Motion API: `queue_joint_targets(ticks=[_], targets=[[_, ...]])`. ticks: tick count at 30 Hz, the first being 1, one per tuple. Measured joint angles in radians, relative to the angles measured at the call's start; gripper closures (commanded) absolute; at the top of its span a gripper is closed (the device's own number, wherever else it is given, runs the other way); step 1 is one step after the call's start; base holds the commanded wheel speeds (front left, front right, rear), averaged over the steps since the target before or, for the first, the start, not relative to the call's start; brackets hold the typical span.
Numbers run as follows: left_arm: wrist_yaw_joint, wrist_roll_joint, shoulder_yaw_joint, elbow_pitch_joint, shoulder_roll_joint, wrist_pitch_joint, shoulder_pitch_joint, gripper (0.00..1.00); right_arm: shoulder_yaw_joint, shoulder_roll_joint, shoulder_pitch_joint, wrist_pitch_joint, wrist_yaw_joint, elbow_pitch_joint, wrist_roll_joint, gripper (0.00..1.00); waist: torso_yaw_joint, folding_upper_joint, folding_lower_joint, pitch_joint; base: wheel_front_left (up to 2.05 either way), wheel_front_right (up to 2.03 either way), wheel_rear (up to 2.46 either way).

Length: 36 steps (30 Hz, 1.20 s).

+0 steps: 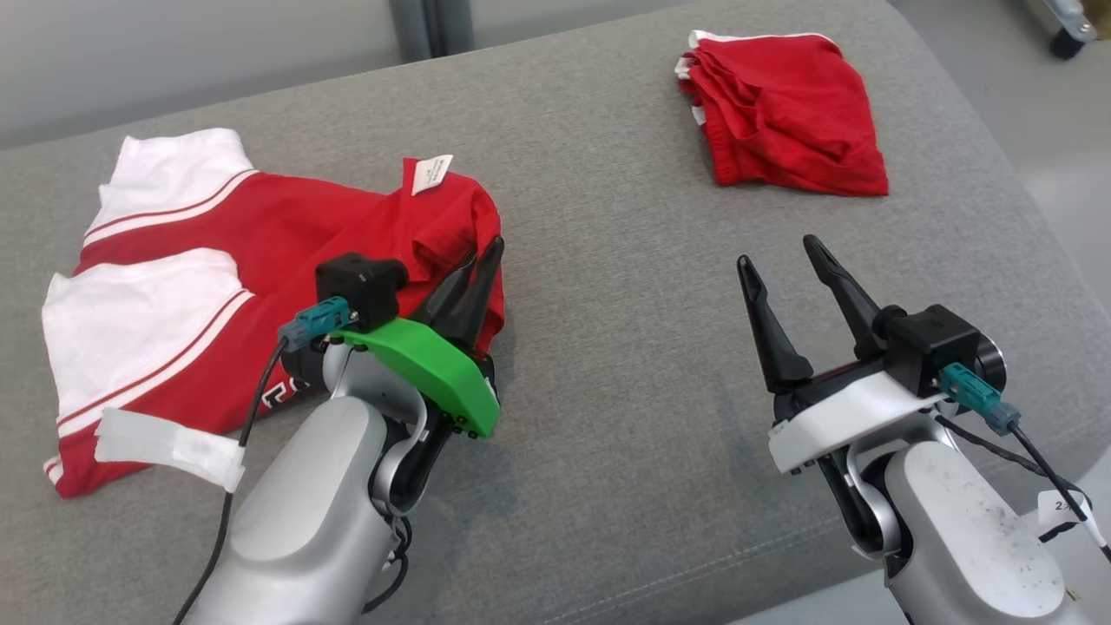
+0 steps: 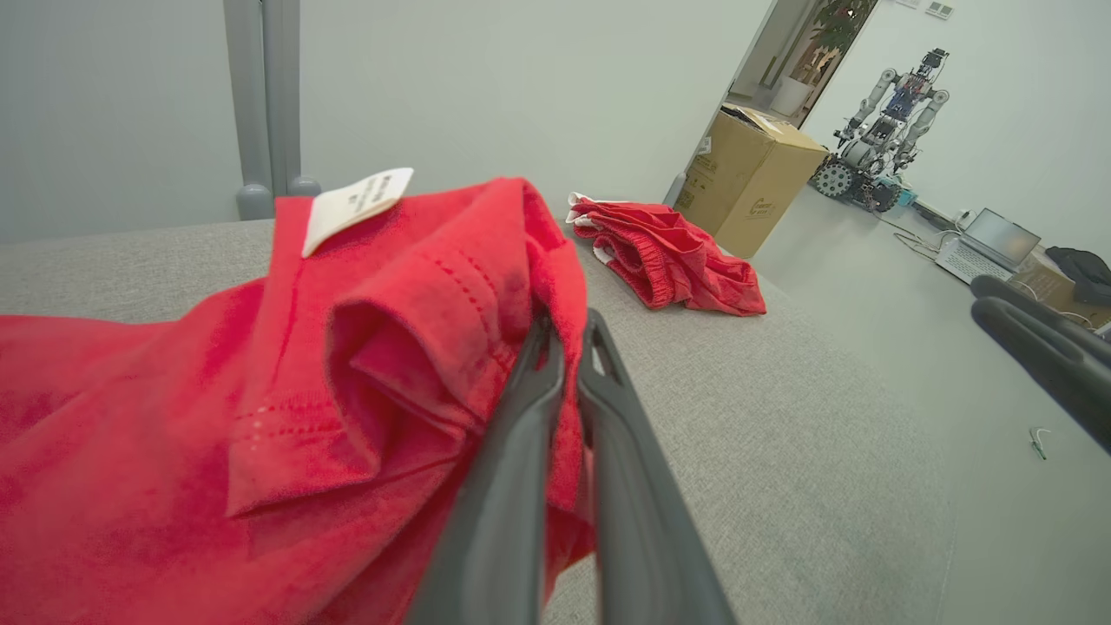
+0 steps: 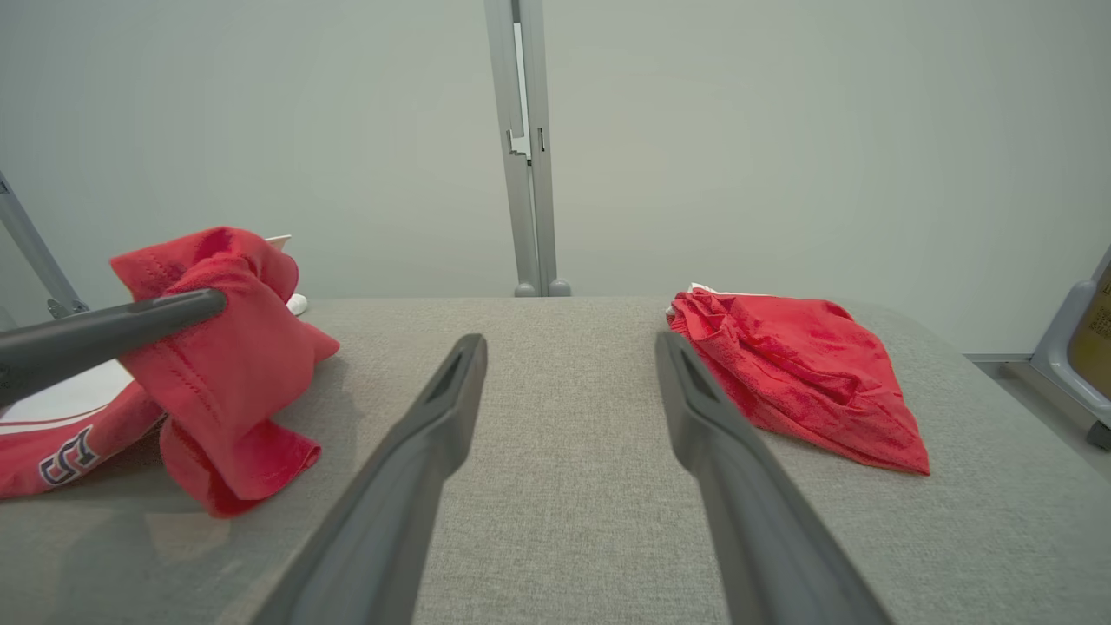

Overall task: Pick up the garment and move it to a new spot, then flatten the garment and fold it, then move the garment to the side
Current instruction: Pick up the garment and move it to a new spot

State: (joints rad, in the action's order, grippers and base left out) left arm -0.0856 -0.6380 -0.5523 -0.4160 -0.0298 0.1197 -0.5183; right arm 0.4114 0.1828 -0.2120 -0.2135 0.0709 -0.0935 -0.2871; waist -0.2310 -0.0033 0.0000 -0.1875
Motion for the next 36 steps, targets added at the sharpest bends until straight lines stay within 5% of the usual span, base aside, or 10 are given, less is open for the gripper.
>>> queue_joint_targets(ticks=[15, 16, 17, 18, 27, 36], targets=[[0.124, -0.007, -0.072, -0.073, -0.008, -0.001, -0.132, 1.0, 0.044, -0.057, -0.007, -0.001, -0.018, -0.034, -0.004, 0.0, -0.183, 0.0, 0.0, -0.023, 0.0, 0.0, 0.0], [0.13, -0.006, -0.078, -0.087, -0.008, -0.002, -0.135, 0.78, 0.049, -0.061, -0.007, -0.002, -0.021, -0.038, -0.004, 0.0, -0.196, 0.0, 0.0, -0.026, 0.0, 0.0, 0.0], [0.131, -0.006, -0.09, -0.098, -0.01, -0.004, -0.135, 0.06, 0.051, -0.064, -0.007, -0.002, -0.021, -0.042, -0.004, 0.0, -0.21, 0.0, 0.0, -0.029, 0.0, 0.0, 0.0], [0.131, -0.006, -0.1, -0.106, -0.01, -0.005, -0.135, 0.0, 0.053, -0.065, -0.007, -0.002, -0.025, -0.046, -0.005, 0.0, -0.223, 0.0, 0.0, -0.031, 0.0, 0.0, 0.0], [0.102, -0.091, -0.225, -0.085, -0.012, 0.006, -0.14, 0.0, 0.002, -0.057, -0.01, -0.015, -0.016, -0.075, -0.013, 0.0, -0.32, 0.0, 0.0, -0.069, 0.0, 0.0, 0.0], [0.109, -0.092, -0.222, -0.121, -0.011, 0.059, -0.162, 0.0, -0.045, -0.024, -0.012, -0.024, -0.007, -0.079, -0.013, 0.0, -0.269, 0.0, 0.0, -0.069, 0.0, 0.0, 0.0]])
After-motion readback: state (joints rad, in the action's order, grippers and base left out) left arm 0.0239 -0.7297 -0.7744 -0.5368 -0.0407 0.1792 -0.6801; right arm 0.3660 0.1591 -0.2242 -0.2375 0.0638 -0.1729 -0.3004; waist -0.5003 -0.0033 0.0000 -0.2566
